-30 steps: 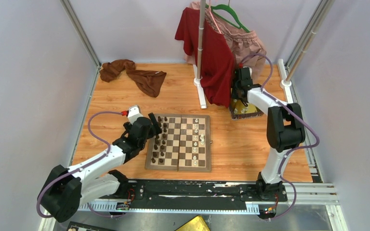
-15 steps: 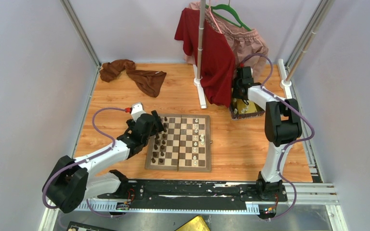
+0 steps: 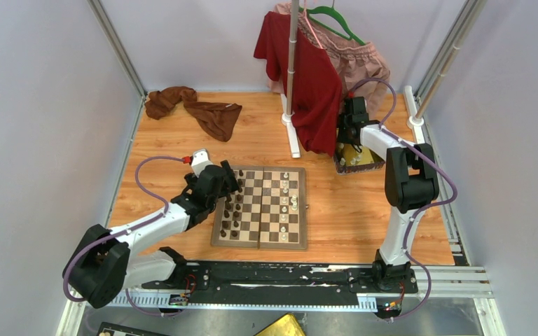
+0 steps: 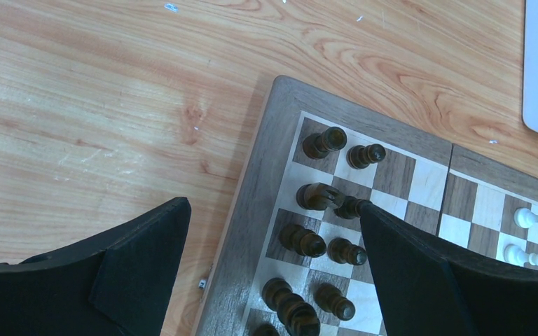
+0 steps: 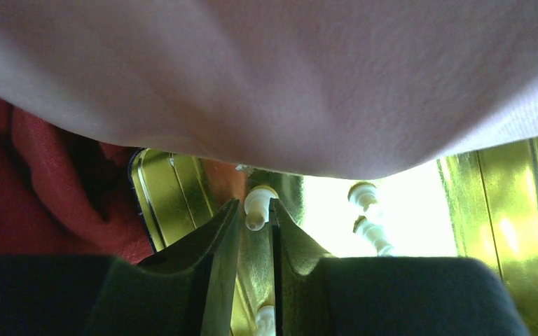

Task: Set up the chess pieces on the board
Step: Pick up the chess piece from the storage box.

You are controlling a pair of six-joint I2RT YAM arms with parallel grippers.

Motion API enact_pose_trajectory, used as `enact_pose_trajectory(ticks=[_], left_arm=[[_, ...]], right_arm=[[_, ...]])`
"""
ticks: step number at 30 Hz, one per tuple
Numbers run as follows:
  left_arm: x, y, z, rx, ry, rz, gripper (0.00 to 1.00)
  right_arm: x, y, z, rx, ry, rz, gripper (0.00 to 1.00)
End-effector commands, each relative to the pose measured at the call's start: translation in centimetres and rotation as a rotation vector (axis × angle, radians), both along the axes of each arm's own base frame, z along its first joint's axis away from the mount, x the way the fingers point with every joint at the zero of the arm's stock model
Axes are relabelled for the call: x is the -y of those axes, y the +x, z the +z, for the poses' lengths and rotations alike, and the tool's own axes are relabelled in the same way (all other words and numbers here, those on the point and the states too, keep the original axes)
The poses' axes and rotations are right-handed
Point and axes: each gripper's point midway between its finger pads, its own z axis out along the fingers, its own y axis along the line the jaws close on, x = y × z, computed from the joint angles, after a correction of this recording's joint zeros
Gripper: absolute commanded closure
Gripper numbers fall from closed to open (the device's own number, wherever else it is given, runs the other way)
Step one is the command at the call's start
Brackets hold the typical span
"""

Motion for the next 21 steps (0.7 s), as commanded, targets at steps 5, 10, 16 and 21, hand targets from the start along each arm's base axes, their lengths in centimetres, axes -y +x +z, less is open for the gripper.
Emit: enact_pose_trajectory(ticks=[5,10,16,21], left_arm=[[-0.1,0.9,1.9,0.055,-0.018,0.021,0.0],[0.0,0.9,1.8,0.051,-0.014,0.02,0.0],[0.1,1.0,1.7,0.049,-0.017,0.016,0.0],[0.2,1.0,1.7,0.047,-0.016,0.013,0.0]], right_arm=[[0.6,-0.5,-1.4,-0.04,0.004,-0.009,0.75],[0.6,-0.7,-2.1,-0.061,0.008,-0.008,0.77],[0.6,-1.0,-2.6,-0.074,0.007,-0.009,0.8],[0.7,-1.1,-2.4,-0.073,-0.001,-0.014,0.9]])
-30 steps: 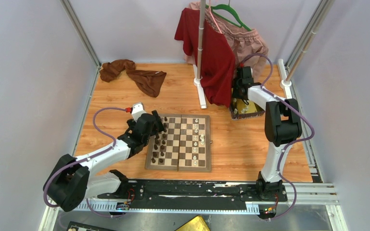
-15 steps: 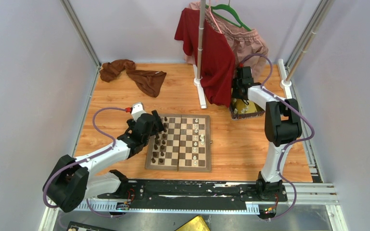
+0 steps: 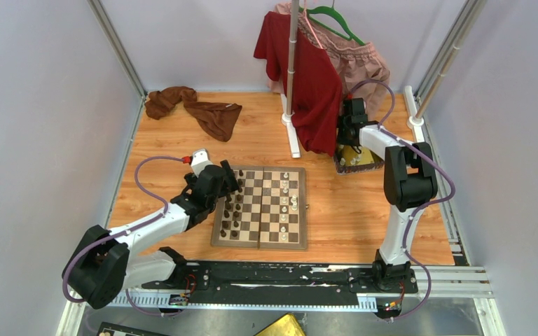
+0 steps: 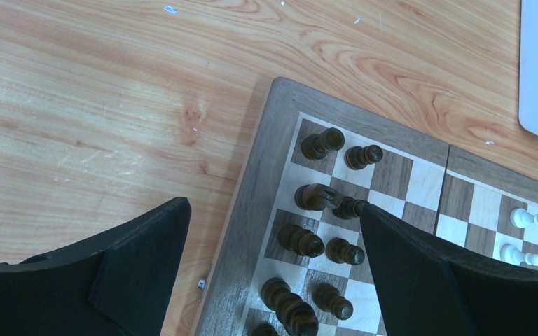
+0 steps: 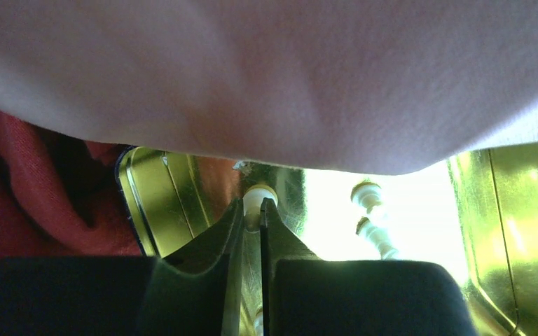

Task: Set up the chess pieces on the board
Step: Pick up the chess piece from the storage box.

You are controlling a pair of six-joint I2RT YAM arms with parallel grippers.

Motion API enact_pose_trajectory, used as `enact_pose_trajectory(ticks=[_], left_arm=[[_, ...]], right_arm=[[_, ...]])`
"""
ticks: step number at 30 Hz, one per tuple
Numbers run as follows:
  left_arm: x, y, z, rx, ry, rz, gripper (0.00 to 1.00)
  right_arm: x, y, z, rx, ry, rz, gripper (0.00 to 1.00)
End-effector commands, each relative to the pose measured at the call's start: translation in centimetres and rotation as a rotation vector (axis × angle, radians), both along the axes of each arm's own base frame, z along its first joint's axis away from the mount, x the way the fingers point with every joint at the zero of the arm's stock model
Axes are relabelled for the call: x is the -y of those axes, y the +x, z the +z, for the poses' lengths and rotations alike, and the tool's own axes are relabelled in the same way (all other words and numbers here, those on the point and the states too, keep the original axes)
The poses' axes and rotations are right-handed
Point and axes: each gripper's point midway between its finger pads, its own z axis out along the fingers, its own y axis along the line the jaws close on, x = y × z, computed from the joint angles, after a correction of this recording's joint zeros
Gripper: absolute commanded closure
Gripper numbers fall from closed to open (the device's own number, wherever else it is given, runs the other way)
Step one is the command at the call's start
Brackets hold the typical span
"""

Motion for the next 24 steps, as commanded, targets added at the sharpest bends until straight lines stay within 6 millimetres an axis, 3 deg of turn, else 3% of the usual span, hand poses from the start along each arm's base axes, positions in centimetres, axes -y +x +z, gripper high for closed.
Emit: enact_pose_trajectory(ticks=[1,3,14,24], left_arm=[[0.1,1.0,1.5,0.041,-0.012,0.015,0.0],[0.2,1.0,1.5,0.042,-0.013,0.014,0.0],[-0.1,0.5,1.9,0.045,-0.024,0.018,0.0],[-0.5,-0.1,3.1,0.056,-0.02,0.011,0.0]], right_arm=[[0.9,-0.9,-1.3,-0.048,-0.007,-0.02,0.94],[1.1,-0.9,-0.9,-0.043,-0.012,-0.023,1.0],[1.1,-1.7,2.5,0.023,-0.044,-0.032,1.0],[0.3,-4.6,5.2,0.058,-0.049,-0.015,1.0]])
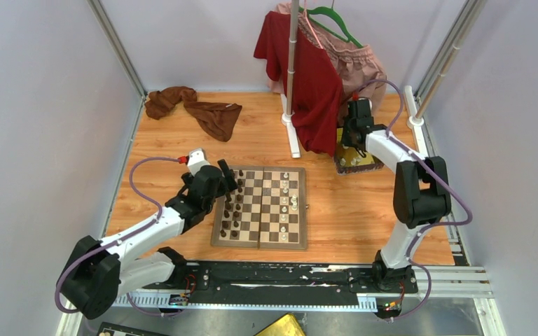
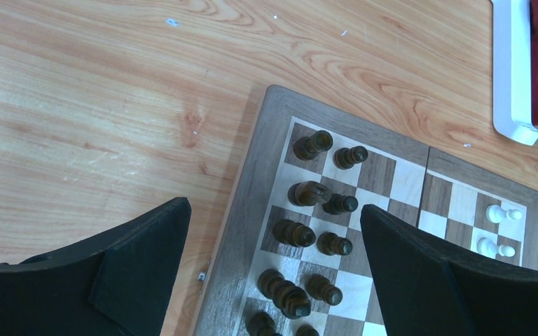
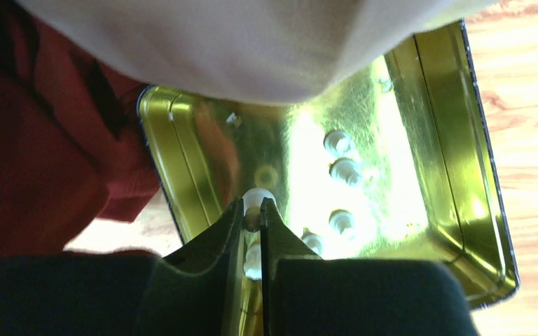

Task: Set up the chess pieces on the board
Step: Pick up the chess piece from the storage box.

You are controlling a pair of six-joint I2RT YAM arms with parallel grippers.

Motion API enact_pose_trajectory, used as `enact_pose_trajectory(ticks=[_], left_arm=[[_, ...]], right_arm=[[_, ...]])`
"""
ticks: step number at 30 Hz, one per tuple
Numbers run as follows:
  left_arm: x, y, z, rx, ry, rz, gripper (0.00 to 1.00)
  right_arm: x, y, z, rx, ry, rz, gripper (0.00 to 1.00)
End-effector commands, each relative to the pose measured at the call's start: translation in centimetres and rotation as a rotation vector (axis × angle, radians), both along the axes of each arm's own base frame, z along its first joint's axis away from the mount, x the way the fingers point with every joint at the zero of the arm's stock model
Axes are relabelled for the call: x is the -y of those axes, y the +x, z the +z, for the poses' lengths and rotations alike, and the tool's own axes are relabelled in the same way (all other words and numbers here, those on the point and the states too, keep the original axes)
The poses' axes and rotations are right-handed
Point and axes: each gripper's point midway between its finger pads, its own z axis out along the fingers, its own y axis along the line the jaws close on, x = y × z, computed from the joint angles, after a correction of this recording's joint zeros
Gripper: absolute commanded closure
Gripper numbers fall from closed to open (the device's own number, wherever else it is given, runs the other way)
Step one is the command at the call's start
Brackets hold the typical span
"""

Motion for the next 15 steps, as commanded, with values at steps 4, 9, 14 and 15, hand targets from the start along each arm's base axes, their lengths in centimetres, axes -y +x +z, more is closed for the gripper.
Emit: enact_pose_trajectory(ticks=[4,9,14,15], left_arm=[[-0.8,-0.1,2.0,0.035,0.007,0.016,0.0],[-1.1,-0.6,2.1,0.039,0.008,0.015,0.0],[-1.3,-1.3,1.6,0.033,-0.007,0.015,0.0],[-1.4,-1.4,1.5,0.033,-0.012,0.015,0.0]], right_arm=[[-1.6,-4.0,2.9,0.031,-0.032,0.038,1.0],[-4.7,-7.6,4.7,0.05,-0.057,0.139,1.0],[-8.5,-11.4,5.4,0.049,-0.062,0.272,1.0],[-9.3,-12.0,5.3,0.043,-0.057,0.297,1.0]])
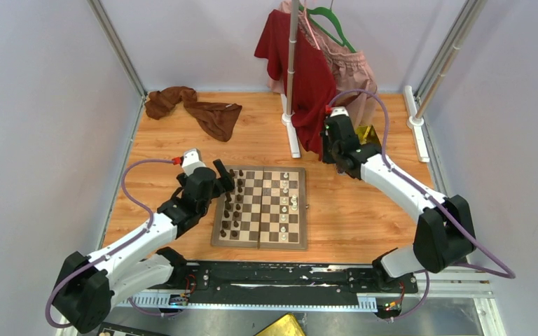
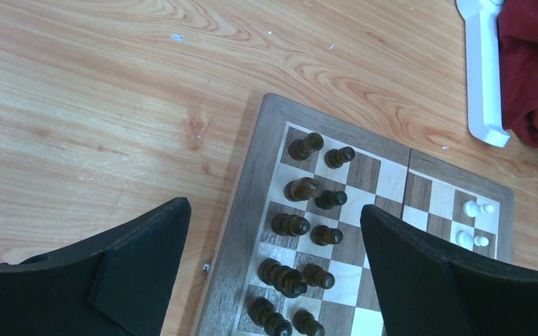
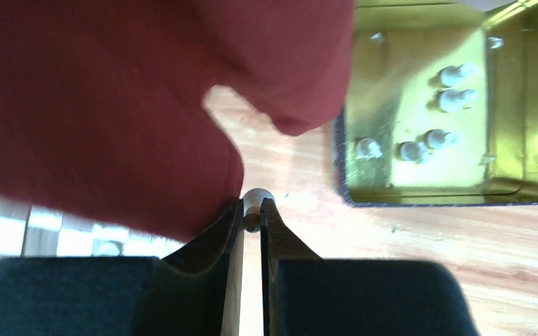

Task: Set up the chess pieces on the board
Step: Pick up the chess piece from the storage box, then place the chess piece on the chessboard.

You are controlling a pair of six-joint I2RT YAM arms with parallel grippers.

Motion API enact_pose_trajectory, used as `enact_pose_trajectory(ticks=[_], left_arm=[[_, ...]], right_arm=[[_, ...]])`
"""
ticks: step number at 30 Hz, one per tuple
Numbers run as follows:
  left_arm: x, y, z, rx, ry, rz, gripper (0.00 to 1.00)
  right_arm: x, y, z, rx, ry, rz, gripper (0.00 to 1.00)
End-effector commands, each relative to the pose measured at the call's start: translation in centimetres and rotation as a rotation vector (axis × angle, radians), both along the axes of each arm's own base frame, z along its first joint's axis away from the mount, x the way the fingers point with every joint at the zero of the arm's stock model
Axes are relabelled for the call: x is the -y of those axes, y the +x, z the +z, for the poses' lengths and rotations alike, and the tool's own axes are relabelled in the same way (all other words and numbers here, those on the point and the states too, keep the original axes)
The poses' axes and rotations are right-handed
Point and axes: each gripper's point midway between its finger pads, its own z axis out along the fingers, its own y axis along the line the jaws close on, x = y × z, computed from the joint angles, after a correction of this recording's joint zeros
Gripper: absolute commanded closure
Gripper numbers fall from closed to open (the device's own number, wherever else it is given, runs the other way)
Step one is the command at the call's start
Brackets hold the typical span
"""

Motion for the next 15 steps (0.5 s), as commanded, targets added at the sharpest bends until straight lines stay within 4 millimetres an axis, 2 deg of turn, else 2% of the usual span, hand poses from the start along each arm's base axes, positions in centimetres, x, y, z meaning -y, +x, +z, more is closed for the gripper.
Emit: enact_pose_trajectory(ticks=[1,7,15], left_arm=[[-0.7,-0.6,-0.4,-0.003,-0.004,0.02,0.0],[-0.8,-0.9,-0.1,0.004,-0.015,0.018,0.0],[-1.0,-1.3,0.2,0.007,-0.021,0.016,0.0]], right_arm=[[-2.0,-3.7,-0.9,-0.051,-0.052,0.094,1.0],[-5.6,-6.1,-1.8,-0.089,-0.051,0.211,1.0],[-8.8,-7.9,-3.6,-0.13,-0.073,0.291,1.0]])
